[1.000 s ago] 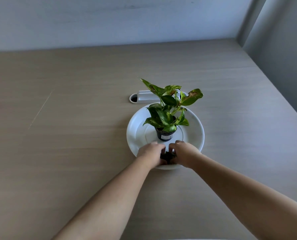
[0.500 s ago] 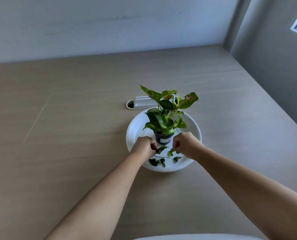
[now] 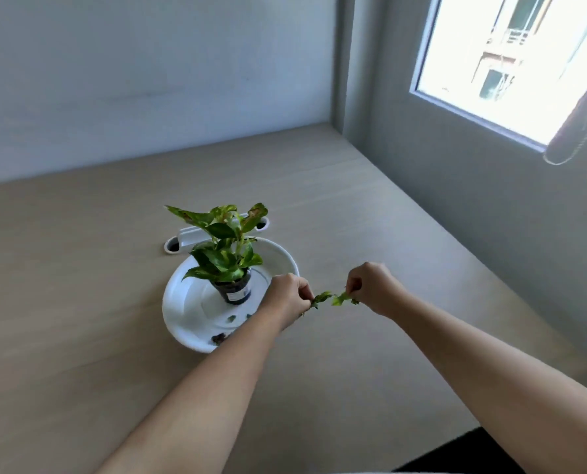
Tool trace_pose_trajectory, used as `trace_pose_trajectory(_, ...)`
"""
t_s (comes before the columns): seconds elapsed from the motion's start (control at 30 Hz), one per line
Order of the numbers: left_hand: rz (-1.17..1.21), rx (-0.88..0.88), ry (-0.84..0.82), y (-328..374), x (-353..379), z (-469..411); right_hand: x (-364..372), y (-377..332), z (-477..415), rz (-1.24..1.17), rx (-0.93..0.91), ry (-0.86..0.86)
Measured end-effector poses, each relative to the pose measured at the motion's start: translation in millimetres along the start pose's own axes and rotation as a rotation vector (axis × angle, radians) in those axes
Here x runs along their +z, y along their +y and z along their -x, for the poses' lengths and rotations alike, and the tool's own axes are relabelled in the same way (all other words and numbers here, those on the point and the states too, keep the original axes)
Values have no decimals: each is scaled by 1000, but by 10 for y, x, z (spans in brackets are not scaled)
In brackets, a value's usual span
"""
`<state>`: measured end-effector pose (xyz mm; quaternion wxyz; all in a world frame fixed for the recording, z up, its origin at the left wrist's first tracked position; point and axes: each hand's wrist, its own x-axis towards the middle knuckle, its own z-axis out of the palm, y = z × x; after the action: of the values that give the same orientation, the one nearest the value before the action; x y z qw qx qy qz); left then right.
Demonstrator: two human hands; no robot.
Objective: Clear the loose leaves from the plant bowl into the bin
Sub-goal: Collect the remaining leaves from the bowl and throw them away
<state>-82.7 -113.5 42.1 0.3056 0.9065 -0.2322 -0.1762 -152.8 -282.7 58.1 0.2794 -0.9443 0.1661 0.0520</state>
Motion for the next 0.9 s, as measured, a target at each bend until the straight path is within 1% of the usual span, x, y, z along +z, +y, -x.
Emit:
trace_pose_trajectory(0.1,-19,154,-86,924,573,-20,-513,921,606,-34,180,108)
trace_pose_trajectory(0.17,-31,252,-173,1592,1082,60,-837,1598,1105,-57,285,207)
trace_pose_trajectory(0.23,-46,335,-251,2221,1643,181,-1124,2210,1638,-65,380,269)
trace_pose_trajectory(0.37,-79,528,-390,3224,2718,547,-1449,3225,2700,-135,576,332)
trace_pose_trajectory(0.47,-142,617,-524,3733,3439,842,-1465,3852,3426,-211,724,387)
trace_pose_trajectory(0.53,-200,661,-610,3928,3889,1017,-1393,4185,3815,-242,820,390)
trace_pose_trajectory(0.63,-290,681,-719,4000,4423,1200,-1119,4559,4186,-314,943,384)
trace_pose_trajectory(0.77,-408,654,-861,3810,5040,1243,-566,4919,4370,-391,1054,354)
trace_pose_trajectory(0.9,-482,605,-949,3459,5621,1096,45,5298,4325,-449,1118,304)
